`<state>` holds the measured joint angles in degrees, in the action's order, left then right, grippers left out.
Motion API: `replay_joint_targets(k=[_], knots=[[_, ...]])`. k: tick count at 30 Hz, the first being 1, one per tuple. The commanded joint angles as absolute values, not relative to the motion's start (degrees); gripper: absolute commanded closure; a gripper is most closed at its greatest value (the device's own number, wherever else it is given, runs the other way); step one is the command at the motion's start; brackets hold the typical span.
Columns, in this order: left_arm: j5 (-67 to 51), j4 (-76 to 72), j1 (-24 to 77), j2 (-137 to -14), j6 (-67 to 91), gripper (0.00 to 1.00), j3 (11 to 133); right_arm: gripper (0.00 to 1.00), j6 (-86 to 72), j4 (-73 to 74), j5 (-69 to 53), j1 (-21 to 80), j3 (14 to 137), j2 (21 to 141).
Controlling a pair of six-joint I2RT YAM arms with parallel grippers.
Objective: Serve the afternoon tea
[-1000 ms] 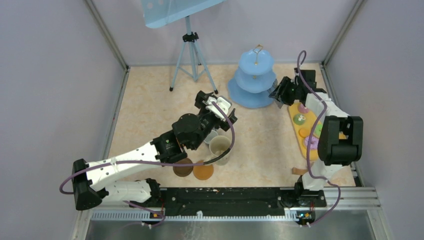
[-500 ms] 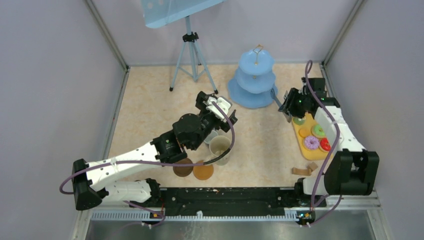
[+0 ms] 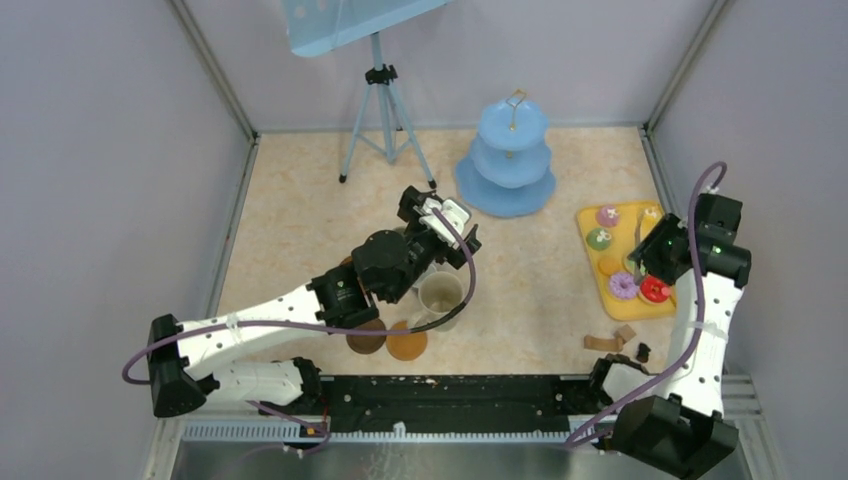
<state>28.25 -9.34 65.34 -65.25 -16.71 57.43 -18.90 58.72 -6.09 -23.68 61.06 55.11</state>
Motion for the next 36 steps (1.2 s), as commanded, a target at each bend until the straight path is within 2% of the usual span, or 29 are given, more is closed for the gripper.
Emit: replay_joint_targets(k=[1,9,36], knots=[[30.0,-13.5,66.5,-63.9,-19.4,0.01,57.5,0.57,-21.3,59.8,-6.0,-25.9,62.2,58.4],[34.1,-16.7,66.2,-63.8,-22.2,0.01,56.0,0.57,-22.5,59.2,-5.0,-26.7,60.4,62.6],[32.6,-16.4,65.2,-65.5,-21.8,0.01,56.0,0.51,-20.4,54.6,-5.4,-26.7,55.1,65.4]])
